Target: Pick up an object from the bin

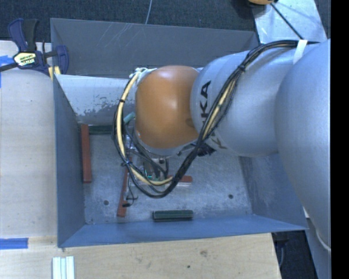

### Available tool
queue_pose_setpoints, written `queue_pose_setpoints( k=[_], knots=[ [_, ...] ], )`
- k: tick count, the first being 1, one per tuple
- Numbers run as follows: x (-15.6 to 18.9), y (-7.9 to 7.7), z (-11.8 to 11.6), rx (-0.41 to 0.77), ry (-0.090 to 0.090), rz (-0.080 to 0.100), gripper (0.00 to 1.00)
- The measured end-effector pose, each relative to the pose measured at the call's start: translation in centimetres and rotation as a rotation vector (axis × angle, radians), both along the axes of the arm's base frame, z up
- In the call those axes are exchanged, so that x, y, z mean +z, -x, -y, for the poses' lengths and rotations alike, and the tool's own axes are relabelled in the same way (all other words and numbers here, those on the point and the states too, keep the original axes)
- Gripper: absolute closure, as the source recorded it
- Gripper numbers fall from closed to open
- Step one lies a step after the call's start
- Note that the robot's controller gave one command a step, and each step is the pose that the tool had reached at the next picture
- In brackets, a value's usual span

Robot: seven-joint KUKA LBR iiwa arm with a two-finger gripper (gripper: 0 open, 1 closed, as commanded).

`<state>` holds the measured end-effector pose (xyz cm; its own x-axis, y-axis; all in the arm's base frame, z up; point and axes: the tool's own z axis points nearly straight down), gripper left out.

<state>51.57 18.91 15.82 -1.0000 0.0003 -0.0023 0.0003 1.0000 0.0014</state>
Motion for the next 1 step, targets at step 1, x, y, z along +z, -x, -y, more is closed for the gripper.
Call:
queue_pose_setpoints(
  k=[1],
  knots=[
    [-1.61,-0.58,0.24,0.079,-0.001,0.006,0.00]
  ],
)
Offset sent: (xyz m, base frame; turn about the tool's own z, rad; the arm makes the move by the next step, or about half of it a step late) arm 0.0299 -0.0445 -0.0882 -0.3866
